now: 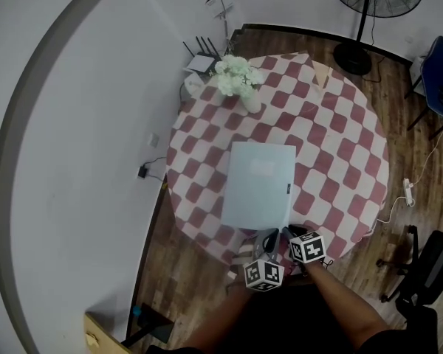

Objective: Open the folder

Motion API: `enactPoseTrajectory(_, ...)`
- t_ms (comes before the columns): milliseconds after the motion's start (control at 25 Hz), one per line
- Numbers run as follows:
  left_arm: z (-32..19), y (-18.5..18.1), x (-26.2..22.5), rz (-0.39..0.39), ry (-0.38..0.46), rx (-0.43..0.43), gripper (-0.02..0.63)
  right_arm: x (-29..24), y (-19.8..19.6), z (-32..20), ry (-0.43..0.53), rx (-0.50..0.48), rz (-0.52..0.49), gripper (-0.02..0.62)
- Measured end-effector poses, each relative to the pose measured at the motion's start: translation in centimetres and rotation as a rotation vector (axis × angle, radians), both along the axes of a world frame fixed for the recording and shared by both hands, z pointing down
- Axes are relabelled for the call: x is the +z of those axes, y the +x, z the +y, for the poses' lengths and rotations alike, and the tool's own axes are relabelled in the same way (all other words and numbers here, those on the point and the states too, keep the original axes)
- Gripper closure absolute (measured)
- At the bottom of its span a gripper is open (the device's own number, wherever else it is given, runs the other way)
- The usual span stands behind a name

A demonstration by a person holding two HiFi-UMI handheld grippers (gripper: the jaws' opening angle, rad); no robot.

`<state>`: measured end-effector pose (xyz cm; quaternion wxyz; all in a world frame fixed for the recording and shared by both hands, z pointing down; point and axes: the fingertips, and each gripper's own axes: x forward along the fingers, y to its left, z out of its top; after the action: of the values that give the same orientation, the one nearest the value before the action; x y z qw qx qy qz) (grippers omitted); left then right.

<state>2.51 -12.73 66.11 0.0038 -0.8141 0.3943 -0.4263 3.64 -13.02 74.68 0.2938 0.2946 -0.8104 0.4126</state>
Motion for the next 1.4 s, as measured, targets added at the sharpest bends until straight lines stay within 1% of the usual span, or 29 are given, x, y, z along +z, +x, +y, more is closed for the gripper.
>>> enactPoseTrajectory(120, -0.6, -0.6, -0.7, 0.049, -0.009, -0.070, 0.607, 0.0, -0.1, -0.2, -0.001, -0.012, -0.002, 0.532)
enactPoseTrajectory(360, -0.9, -1.0, -2.2, 0.087, 0.004, -0.111, 0.607, -0.2, -0.3, -0.1, 0.004, -0.041, 0.020, 0.532)
enactPoseTrajectory(520, -1.1, -2.7, -3.2, 0.132, 0.012, -0.197, 0.607, -0.4, -0.4, 0.0, 0.017, -0.052, 0.031, 0.543)
enactPoseTrajectory(720, -1.1, -4.4, -5.9, 0.152, 0.083, -0.255, 0.607, -0.7, -0.7, 0.2, 0.022, -0.041, 0.036, 0.548)
enactPoseTrajectory(920, -1.4, -7.4, -9.1, 0.196, 0.165, -0.370, 0.607, -0.7, -0.8, 0.1, 0.041, -0.052, 0.051, 0.548)
enactPoseTrajectory(1160, -0.9, -11.8, -11.8, 0.212, 0.236, -0.491, 0.606, -0.9, -0.9, 0.4, 0.041, -0.055, 0.064, 0.551)
enactPoseTrajectory(1240, -1.0, -13.5, -12.6, 0.204, 0.279, -0.530, 0.606, -1.2, -1.0, 0.4, 0.041, -0.069, 0.063, 0.551)
enactPoseTrajectory(1320, -1.2, -15.7, -13.9, 0.210, 0.336, -0.588, 0.606, -1.4, -1.1, 0.3, 0.044, -0.074, 0.065, 0.549)
enactPoseTrajectory(1400, -1.3, -18.2, -14.7, 0.218, 0.369, -0.641, 0.604, -1.2, -1.0, 0.3, 0.042, -0.067, 0.066, 0.549)
